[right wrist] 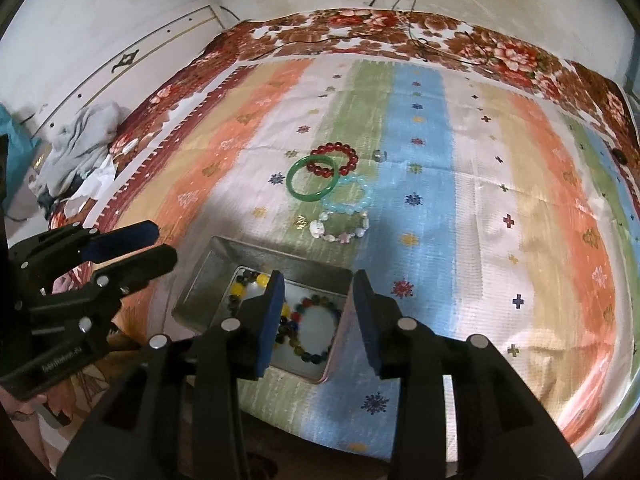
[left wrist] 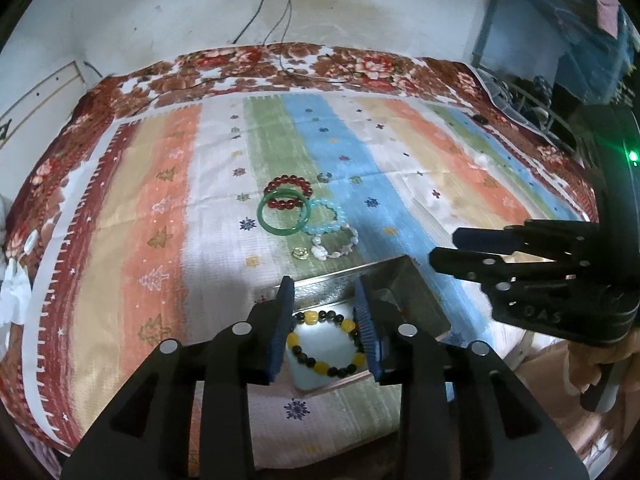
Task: Organize jewelry
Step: 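Open left tool dropping yellow-black bracelet into tin while right tool releases multicolour bracelet, then move both open tools back to the remaining bracelets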
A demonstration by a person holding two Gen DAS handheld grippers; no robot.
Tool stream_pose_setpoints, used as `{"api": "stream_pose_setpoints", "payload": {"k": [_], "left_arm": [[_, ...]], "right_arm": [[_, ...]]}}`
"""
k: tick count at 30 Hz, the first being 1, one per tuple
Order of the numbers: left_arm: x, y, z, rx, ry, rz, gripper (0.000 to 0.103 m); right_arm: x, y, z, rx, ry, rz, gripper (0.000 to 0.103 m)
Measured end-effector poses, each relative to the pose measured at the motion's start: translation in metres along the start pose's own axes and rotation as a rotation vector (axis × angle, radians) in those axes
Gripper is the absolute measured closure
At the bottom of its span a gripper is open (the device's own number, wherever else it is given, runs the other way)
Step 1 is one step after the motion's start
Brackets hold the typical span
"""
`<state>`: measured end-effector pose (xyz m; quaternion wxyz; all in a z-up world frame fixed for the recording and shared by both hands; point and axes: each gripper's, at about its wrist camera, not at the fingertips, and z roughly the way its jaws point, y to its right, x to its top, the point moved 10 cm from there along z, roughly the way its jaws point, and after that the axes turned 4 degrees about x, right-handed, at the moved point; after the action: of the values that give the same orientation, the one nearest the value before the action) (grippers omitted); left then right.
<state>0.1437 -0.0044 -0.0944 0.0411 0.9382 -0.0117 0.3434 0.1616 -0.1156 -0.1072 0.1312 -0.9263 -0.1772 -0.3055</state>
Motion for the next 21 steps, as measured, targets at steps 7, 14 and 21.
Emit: {"api": "stream_pose_setpoints", "payload": {"k": [7, 14, 21], "left_arm": [[0.008, -0.01, 0.011, -0.004, -0.022, -0.031, 0.065], [0.011, -0.013, 0.021, 0.002, -0.041, -0.022, 0.061], [0.015, -0.018, 0.037, 0.032, -0.077, -0.006, 0.058]], "right_arm": [[0.008, 0.007, 0.002, 0.004, 0.001, 0.025, 0.066], [0.016, 0.011, 0.009, 0.0, -0.013, 0.024, 0.066], [0.021, 0.016, 0.026, -0.02, -0.048, 0.01, 0.065]]}}
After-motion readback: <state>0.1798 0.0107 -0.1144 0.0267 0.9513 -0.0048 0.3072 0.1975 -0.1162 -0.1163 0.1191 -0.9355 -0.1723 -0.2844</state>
